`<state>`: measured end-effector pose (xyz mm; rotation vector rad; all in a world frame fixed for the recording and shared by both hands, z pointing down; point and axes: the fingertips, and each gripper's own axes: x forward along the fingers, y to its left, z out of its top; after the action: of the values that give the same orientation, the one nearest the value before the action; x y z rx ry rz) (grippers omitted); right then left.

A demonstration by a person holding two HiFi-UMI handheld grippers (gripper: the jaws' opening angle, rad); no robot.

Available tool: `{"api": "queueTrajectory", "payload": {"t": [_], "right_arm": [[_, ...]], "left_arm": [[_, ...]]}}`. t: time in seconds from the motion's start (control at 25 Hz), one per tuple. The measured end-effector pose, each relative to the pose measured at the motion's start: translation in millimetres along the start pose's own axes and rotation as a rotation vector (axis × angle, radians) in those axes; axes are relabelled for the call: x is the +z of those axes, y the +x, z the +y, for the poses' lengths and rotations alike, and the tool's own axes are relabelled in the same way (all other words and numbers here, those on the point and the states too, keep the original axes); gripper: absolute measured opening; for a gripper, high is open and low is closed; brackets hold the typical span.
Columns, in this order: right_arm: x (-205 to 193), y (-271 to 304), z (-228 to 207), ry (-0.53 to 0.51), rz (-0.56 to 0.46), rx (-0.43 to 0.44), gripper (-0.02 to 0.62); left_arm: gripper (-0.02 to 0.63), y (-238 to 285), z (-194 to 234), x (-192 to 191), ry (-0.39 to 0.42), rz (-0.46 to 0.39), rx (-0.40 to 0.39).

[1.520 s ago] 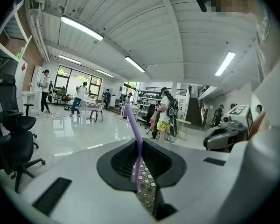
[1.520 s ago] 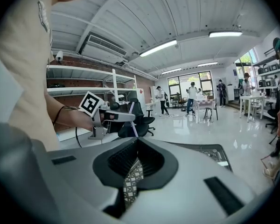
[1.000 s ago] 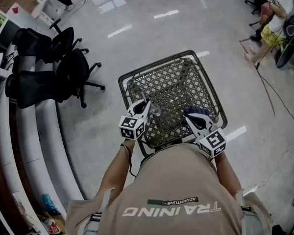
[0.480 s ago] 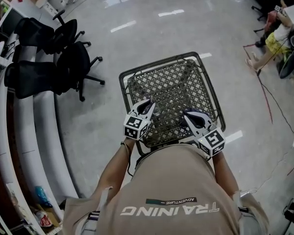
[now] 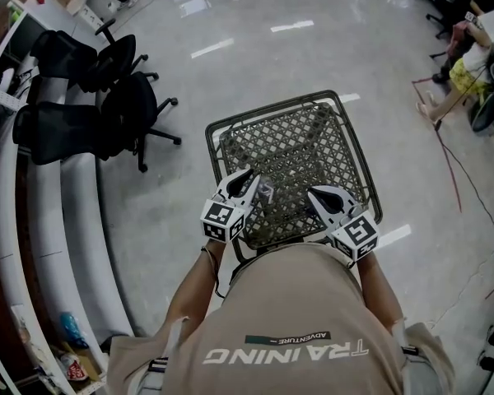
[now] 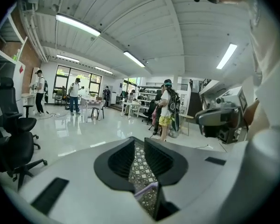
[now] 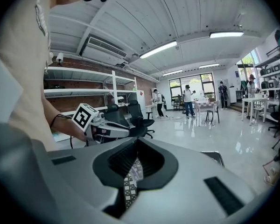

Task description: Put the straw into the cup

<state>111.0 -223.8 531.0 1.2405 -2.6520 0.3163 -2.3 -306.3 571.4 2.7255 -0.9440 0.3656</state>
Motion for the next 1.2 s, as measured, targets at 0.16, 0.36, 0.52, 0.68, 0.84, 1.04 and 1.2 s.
{"api": "queueTrajectory", "payload": {"t": [0.16,0.36,0.52,0.68,0.84,1.04,1.2], "right_arm": [[18.8,4.9,-0.3,-0.015,-0.036,-0.004,0.017],[61.1,14.0,7.4,-0.045,-0.091,0.023,0.017],[93.8,16.9,26.4,-0.067,-0.12,0.082,0.017],[116.4,16.8,33.2,-0.092,-0.154,0.102,0.017],[125.4,19.1,42.6,-0.119,-0.161,0.111,0.017],[119.2,19.8,54.8,-0.148,-0.12,0.113,0.017],[114.0,14.9,58.4,-0.13,-0.115,0.111,0.017]], "left_arm": [[0.017,-23.9,-4.6,33.7,0.018,-0.072,0.01],[0.015,-55.4,-7.4,75.3,0.042,-0.138,0.041],[0.015,-82.1,-17.3,107.1,0.024,-0.178,0.055],[0.015,-98.0,-18.2,112.5,0.025,-0.196,0.101],[0.015,-115.8,-13.1,104.1,0.014,-0.183,0.124],[0.015,-133.7,-16.1,90.6,-0.015,-0.182,0.131],[0.015,-139.9,-22.8,82.5,-0.018,-0.172,0.124]]}}
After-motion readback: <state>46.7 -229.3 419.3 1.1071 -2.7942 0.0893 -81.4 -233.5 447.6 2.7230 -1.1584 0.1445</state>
